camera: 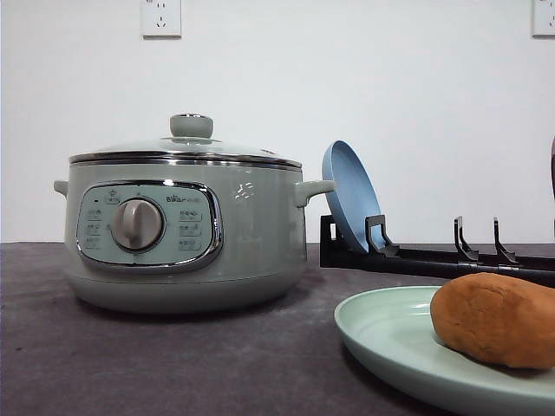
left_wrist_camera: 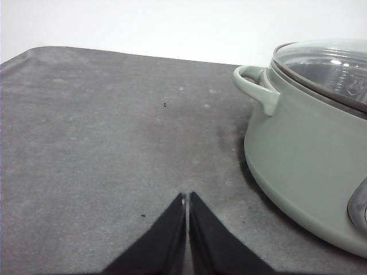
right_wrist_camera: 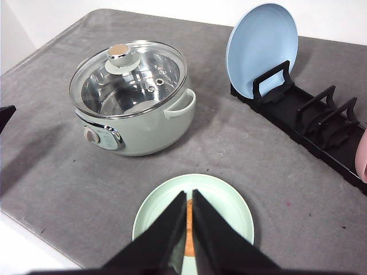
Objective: Transfer potato from steamer to green plate
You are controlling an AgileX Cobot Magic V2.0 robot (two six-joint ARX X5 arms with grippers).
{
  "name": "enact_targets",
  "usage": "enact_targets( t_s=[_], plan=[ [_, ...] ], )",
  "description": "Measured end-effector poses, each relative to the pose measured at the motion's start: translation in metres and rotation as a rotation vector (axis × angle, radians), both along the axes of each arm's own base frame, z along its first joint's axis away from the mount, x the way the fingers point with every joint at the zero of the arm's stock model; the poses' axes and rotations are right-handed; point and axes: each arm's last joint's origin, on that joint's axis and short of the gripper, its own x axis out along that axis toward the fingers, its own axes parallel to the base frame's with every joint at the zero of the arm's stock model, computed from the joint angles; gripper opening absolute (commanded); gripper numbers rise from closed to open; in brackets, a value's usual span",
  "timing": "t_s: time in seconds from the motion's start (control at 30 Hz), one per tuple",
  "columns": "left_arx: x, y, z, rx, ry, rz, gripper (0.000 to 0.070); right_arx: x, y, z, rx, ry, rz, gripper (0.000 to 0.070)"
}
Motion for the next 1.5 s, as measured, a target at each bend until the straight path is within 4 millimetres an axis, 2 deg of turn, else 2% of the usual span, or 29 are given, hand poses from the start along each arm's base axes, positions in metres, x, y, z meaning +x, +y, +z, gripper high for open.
enact_targets(
  t_s=[0.17,0.3,0.4,0.57,0.8,0.97,1.17,1.27,1.5],
  plan=[
    [0.000,0.000,0.000,0.000,0.000,0.000,0.0000,0.000,0.000,0.000,0.001,0.000,-0.035,0.0001],
    [0.000,0.000,0.000,0.000,0.000,0.000,0.0000,0.003,-0.002,-0.002,-0.003,0.007,-0.148,0.0001],
    [0.000,0.000,0.000,0.000,0.000,0.000,0.0000,0.009,-0.002,-0.012,-0.011,0.024,-0.247,0.0001],
    [0.000,0.000,0.000,0.000,0.000,0.000,0.0000,0.029,-0.002,-0.043,-0.003,-0.026,-0.384,0.0001],
    [0.000,0.000,0.000,0.000,0.000,0.000,0.0000,0.050,-0.008,-0.097,-0.051,-0.254,-0.507,0.0001],
    [0.000,0.000,0.000,0.000,0.000,0.000,0.0000,0.064,-0.011,-0.142,-0.050,-0.372,-0.516,0.0001],
    [0.000,0.000,0.000,0.000,0.000,0.000,0.0000,0.078,-0.012,-0.196,-0.047,-0.374,-0.493,0.0001],
    [0.000,0.000,0.000,0.000,0.000,0.000,0.0000,0.079,-0.012,-0.210,-0.050,-0.358,-0.492,0.0001],
    [0.000,0.000,0.000,0.000,0.000,0.000,0.0000,0.077,-0.011,-0.227,-0.038,-0.377,-0.467,0.0001]
  ],
)
